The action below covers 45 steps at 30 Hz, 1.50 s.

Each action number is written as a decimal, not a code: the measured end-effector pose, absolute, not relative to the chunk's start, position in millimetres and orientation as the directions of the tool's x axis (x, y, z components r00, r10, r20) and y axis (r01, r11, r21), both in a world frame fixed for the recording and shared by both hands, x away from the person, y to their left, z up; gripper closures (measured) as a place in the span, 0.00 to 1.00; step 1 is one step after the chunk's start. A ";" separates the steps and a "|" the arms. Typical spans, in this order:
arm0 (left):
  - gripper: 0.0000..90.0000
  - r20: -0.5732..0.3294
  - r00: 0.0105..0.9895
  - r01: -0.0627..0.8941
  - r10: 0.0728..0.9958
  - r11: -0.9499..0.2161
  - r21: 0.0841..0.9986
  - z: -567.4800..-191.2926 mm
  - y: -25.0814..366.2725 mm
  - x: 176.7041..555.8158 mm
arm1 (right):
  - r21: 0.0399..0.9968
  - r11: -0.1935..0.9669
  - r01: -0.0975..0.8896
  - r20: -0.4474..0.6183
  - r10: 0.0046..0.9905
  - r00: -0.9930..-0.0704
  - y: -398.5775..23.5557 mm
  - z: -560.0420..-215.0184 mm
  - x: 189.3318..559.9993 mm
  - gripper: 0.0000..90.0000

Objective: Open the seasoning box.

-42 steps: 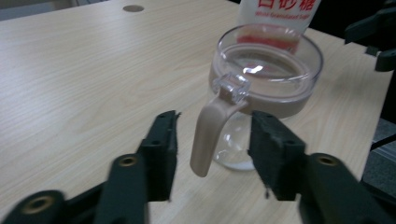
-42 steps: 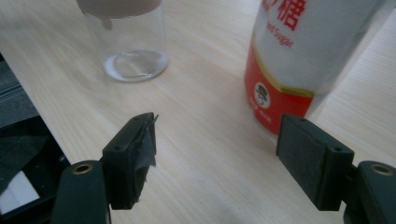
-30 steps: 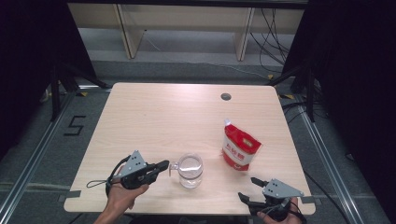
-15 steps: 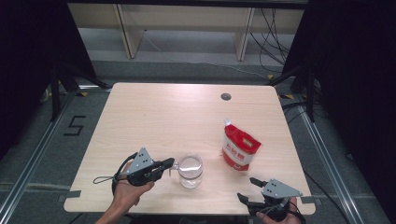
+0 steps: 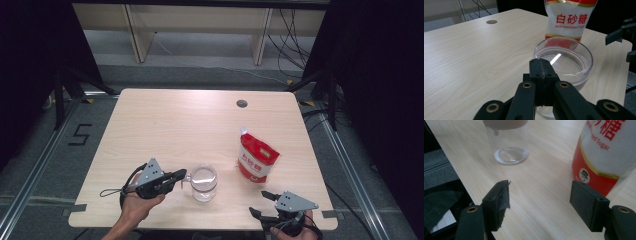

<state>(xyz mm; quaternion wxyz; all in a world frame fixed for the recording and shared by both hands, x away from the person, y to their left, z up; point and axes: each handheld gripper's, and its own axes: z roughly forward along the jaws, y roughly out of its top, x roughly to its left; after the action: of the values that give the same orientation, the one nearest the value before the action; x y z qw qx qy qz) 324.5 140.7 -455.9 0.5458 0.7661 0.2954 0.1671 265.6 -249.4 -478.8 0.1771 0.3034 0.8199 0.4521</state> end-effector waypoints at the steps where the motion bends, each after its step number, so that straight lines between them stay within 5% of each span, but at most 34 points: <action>1: 0.99 -0.062 0.772 0.267 0.633 -0.234 0.935 -455.9 140.7 324.4 | 0.853 0.401 0.334 -0.011 0.654 -0.756 -247.8 -479.6 266.3 0.37; 17: 0.98 -0.052 0.764 0.269 0.643 -0.243 0.932 -457.9 140.5 323.3 | 0.869 0.411 0.275 -0.034 0.604 -0.796 -215.4 -476.7 274.7 0.53; 26: 0.98 -0.057 0.765 0.269 0.642 -0.239 0.933 -458.3 141.0 323.6 | 0.903 0.382 0.196 -0.077 0.593 -0.801 -198.6 -468.8 283.5 0.78; 45: 0.99 -0.075 0.762 0.278 0.644 -0.220 0.935 -459.7 140.9 323.7 | 0.919 0.372 0.130 -0.107 0.553 -0.827 -168.8 -458.4 305.5 0.97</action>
<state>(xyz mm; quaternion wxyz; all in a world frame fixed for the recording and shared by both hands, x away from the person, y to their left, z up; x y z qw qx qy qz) 323.7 140.9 -459.7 0.5468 0.7628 0.3020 0.1672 305.5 -168.8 -458.4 0.2039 0.2125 0.8029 0.5183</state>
